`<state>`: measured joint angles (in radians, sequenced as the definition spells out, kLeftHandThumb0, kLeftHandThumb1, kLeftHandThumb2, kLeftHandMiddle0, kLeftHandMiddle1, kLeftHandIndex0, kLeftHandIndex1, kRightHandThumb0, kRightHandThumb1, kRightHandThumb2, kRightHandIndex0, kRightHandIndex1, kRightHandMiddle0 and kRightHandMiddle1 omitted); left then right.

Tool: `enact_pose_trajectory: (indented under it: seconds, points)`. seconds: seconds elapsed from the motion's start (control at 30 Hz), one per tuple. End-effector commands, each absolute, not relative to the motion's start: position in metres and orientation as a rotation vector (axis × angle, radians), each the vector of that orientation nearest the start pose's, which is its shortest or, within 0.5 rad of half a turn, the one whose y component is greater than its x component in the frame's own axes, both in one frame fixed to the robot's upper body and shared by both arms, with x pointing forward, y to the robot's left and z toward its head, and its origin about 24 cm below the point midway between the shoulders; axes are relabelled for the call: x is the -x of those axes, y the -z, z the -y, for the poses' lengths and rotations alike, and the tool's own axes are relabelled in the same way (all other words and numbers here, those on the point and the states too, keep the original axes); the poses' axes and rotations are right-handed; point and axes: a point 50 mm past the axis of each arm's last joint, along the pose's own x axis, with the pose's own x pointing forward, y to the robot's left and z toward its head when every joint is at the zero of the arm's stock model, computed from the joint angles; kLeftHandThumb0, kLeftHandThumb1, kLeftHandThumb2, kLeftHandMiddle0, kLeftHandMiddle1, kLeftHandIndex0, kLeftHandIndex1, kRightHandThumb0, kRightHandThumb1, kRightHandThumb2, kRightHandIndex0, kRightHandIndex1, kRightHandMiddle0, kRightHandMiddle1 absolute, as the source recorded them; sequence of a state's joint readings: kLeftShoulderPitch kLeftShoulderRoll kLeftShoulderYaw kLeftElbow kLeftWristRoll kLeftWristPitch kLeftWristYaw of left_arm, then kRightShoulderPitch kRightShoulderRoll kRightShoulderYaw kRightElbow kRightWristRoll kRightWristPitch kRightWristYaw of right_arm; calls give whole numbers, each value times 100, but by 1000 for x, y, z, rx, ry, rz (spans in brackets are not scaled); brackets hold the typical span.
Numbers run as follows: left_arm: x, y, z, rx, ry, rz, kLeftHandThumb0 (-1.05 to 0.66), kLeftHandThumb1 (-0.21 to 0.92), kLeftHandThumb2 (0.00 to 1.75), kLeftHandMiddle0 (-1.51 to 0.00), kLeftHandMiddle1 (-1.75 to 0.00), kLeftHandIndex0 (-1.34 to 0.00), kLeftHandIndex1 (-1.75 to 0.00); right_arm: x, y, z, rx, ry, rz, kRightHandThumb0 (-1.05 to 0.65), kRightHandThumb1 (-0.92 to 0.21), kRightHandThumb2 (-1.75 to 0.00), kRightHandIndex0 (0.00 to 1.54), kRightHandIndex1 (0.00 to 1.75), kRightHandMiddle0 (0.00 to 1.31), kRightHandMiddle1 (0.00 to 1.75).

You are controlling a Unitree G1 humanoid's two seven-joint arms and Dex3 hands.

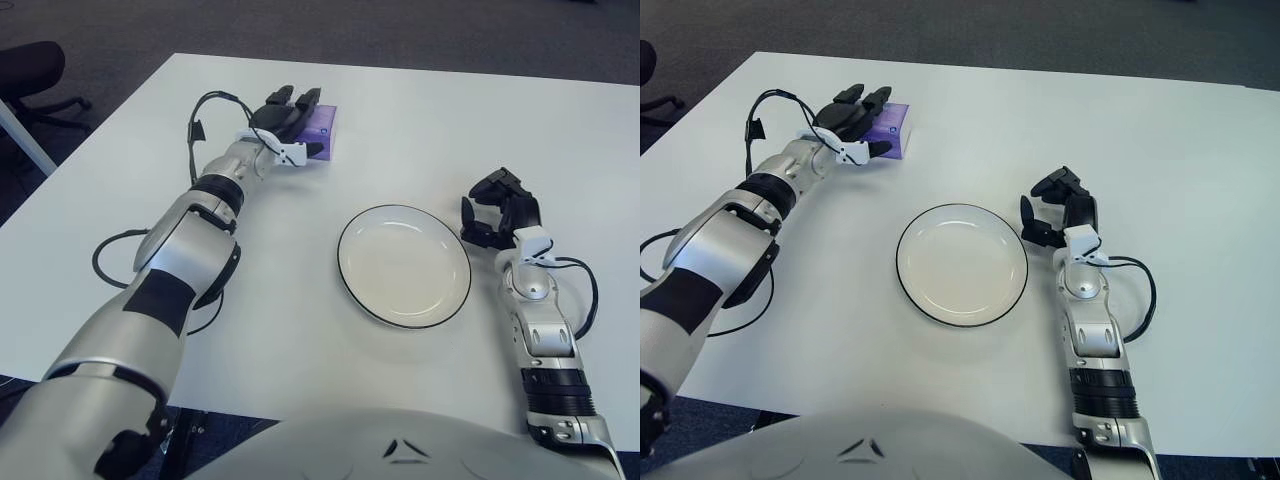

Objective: Put the tissue paper into the plate.

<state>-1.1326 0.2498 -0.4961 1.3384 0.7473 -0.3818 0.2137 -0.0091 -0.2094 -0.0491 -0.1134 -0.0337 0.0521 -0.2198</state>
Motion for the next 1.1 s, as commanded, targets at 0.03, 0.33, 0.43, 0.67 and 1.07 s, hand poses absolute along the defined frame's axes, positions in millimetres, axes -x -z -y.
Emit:
enact_pose_trajectory:
  seconds: [0.03,0.33,0.43,0.67,1.07]
  points:
    - [-404,-121,-113,-1357,415,254,-98,92,84,-14,-64,0,-49,-208,-7,201,181,275,-205,-45,-42,-119,95,175,53,175]
    - [-401,-118,-110,-1396,505,277,-90,92,88,-21,-92,0,-81,-208,-6,201,165,263,-217,-45,-43,-118,95,175,53,175]
    - [-400,-118,-110,-1413,524,280,-90,92,90,-23,-97,0,-85,-208,-6,201,161,261,-219,-44,-43,-118,95,175,52,175]
    - [-398,-115,-111,-1455,562,284,-90,92,94,-27,-105,0,-94,-208,-5,201,159,258,-221,-44,-43,-117,94,175,52,175]
    - [-385,-101,-126,-1510,687,349,-95,92,99,-28,-108,0,-104,-207,-6,200,164,258,-220,-44,-43,-117,95,175,52,175]
